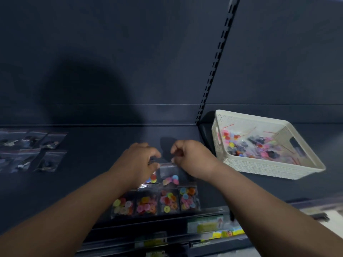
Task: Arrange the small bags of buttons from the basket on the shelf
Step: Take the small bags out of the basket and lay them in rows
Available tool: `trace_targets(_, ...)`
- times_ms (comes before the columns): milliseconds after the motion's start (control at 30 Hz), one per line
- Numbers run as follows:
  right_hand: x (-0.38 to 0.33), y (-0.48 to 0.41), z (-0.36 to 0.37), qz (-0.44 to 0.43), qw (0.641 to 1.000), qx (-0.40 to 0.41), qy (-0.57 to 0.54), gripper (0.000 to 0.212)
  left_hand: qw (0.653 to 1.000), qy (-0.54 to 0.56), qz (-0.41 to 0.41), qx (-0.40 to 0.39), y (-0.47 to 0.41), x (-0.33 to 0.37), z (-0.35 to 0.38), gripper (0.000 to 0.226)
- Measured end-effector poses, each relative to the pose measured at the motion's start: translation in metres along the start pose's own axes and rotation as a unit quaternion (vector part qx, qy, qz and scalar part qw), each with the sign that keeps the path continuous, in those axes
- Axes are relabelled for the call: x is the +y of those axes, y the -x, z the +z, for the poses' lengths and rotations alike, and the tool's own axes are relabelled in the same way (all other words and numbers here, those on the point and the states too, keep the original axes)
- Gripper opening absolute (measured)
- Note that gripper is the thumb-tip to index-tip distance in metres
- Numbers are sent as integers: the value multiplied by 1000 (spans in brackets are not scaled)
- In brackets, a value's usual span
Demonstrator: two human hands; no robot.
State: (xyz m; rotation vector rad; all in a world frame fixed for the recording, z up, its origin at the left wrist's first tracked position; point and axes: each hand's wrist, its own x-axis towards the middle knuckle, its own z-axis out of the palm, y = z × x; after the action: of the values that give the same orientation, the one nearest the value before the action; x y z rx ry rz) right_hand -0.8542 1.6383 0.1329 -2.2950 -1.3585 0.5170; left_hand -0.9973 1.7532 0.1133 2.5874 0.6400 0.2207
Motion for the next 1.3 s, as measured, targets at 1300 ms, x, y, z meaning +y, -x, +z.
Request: trace_targets(1300,257,21,-157,59,988,-112,-91,18,972,33,-74,-220,-167,221,109,19)
